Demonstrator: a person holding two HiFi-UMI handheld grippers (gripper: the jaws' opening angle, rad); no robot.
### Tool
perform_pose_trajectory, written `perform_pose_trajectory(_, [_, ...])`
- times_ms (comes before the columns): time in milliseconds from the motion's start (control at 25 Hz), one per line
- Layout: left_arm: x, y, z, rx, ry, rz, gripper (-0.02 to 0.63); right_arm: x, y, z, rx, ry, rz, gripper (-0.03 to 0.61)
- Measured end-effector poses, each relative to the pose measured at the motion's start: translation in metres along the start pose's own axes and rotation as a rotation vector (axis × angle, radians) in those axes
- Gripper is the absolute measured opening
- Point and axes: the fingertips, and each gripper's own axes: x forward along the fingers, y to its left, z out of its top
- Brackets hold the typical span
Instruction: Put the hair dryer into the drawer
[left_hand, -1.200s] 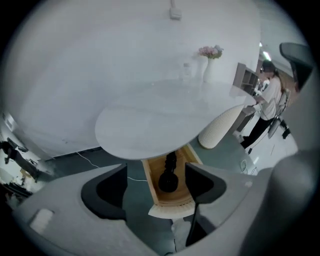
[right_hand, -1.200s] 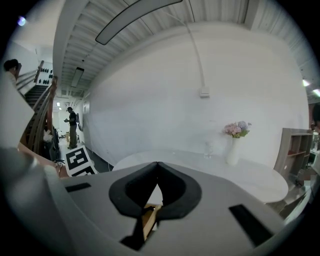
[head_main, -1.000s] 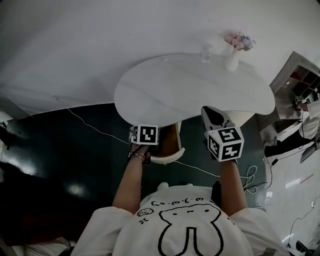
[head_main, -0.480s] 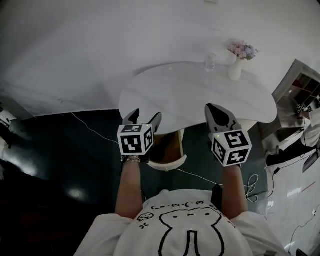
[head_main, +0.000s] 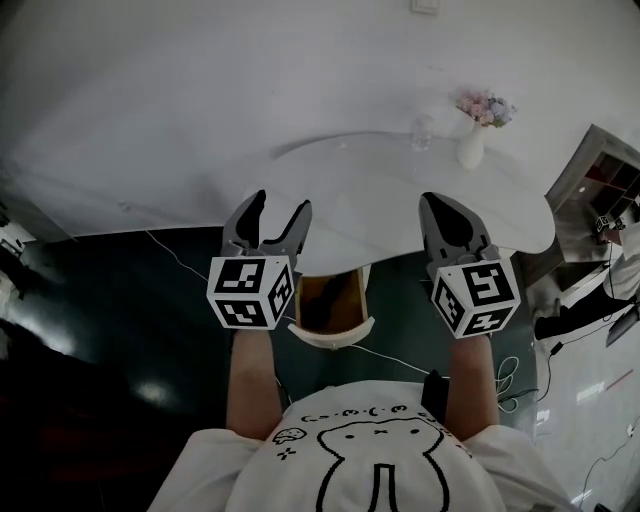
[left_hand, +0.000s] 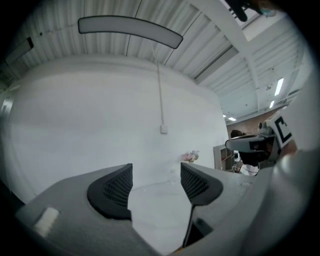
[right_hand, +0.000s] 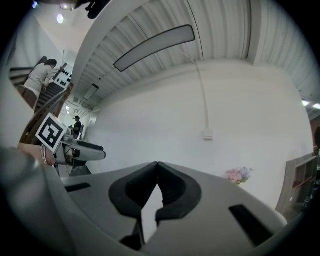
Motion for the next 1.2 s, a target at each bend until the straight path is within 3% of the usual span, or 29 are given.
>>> perform_pose_trajectory(80, [-0.007, 0.0, 0.015, 0.052, -0.062, 0.022, 0.256, -0.002, -0.001, 0.01, -0.011, -0.026, -0.002, 0.002])
perform_pose_trajectory(280, [-0.025, 0.003, 0.045, 0.119, -0.195, 0.083, 0.037, -0.009, -0.002, 0.027, -0.044, -0.079, -0.017, 0.002])
perform_pose_trajectory(640, [-0.036, -0.001, 0.064, 0.162, -0.248, 0.089, 0.018, -0.017, 0.001, 0.037, -0.121, -0.127, -0.037, 0.0])
perform_pose_trajectory(1200, [-0.037, 0.002, 0.066, 0.18, -0.237, 0.105, 0.018, -0.023, 0.007, 0.04, -0.143, -0.135, -0.039, 0.0])
